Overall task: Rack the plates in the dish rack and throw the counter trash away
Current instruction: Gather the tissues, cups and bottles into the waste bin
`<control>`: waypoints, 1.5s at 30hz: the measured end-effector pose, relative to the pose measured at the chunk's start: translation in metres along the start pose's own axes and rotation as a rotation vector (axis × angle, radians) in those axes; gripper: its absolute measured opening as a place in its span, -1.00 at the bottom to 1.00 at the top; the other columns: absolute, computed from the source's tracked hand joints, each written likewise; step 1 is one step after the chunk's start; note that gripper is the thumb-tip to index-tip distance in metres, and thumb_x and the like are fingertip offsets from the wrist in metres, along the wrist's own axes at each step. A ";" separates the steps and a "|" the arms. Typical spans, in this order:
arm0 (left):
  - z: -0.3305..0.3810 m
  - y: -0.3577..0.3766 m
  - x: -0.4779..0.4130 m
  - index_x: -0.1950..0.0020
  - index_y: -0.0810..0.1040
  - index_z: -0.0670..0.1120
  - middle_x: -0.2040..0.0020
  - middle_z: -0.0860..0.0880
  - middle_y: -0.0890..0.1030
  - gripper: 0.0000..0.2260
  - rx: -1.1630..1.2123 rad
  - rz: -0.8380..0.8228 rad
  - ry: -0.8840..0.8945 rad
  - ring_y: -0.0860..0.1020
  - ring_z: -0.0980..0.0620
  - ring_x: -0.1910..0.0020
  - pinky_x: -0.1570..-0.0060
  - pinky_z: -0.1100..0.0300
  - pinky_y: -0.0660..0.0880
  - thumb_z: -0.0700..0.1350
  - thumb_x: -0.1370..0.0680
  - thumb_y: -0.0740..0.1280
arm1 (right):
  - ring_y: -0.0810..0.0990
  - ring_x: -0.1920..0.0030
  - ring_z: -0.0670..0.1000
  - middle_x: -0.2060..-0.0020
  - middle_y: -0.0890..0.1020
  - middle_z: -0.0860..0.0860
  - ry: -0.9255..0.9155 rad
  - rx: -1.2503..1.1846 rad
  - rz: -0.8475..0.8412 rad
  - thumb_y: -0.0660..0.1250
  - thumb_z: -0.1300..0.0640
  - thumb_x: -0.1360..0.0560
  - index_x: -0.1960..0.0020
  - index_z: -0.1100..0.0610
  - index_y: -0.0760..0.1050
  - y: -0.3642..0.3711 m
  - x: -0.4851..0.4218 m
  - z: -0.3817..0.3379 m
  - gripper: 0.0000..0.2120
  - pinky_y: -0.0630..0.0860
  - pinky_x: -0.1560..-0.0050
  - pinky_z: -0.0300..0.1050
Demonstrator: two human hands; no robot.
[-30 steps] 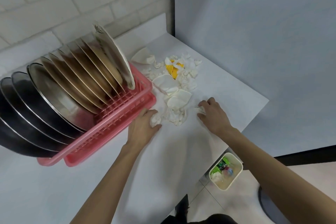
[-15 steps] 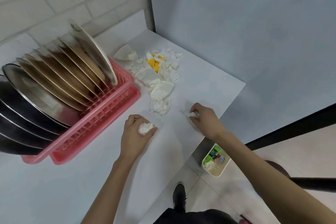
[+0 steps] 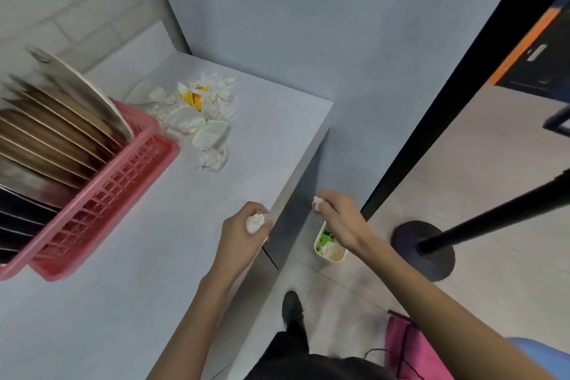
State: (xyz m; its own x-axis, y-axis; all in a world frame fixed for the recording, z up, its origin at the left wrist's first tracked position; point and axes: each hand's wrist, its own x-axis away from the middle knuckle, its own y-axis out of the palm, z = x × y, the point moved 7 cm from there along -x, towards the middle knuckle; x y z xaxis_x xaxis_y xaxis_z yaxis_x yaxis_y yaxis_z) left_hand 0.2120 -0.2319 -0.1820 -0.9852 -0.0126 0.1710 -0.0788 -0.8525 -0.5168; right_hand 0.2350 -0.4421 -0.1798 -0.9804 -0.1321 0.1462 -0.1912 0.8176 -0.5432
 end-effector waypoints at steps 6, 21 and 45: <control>0.014 0.049 0.035 0.02 0.63 0.13 0.05 0.21 0.63 -0.94 -0.038 -0.134 0.023 0.58 0.26 0.06 0.14 0.35 0.53 -0.03 -0.54 0.41 | 0.29 0.49 -0.14 0.49 0.35 -0.03 0.147 -0.041 0.009 0.22 0.10 -0.57 0.42 0.20 0.35 -0.014 0.066 0.044 -0.60 0.24 0.41 -0.28; 0.039 0.161 0.070 0.38 0.52 0.08 0.46 0.21 0.52 -0.69 -0.075 -0.414 0.084 0.52 0.23 0.40 0.38 0.45 0.35 -0.05 -0.58 0.38 | 0.25 0.50 -0.02 0.54 0.37 0.03 0.450 -0.215 0.102 0.23 -0.03 -0.60 0.44 0.15 0.29 -0.027 0.168 0.147 -0.51 0.25 0.41 -0.15; -0.173 0.331 -0.110 -0.01 0.58 -0.01 0.01 0.07 0.56 -0.84 -0.125 -0.491 -0.140 0.55 0.08 0.09 0.31 0.26 0.47 -0.26 -0.52 0.37 | 0.46 0.37 -0.11 0.35 0.55 0.00 0.783 -0.500 0.108 0.18 0.05 -0.64 0.16 0.16 0.58 0.073 0.018 0.380 -0.69 0.33 0.33 -0.23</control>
State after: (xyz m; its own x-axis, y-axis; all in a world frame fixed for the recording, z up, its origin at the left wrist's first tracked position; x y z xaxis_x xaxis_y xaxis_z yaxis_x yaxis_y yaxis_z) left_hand 0.2682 -0.4220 -0.5166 -0.7984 0.2959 0.5244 -0.5522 -0.7070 -0.4418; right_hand 0.1855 -0.5976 -0.5317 -0.6451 0.2253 0.7301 0.1202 0.9736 -0.1942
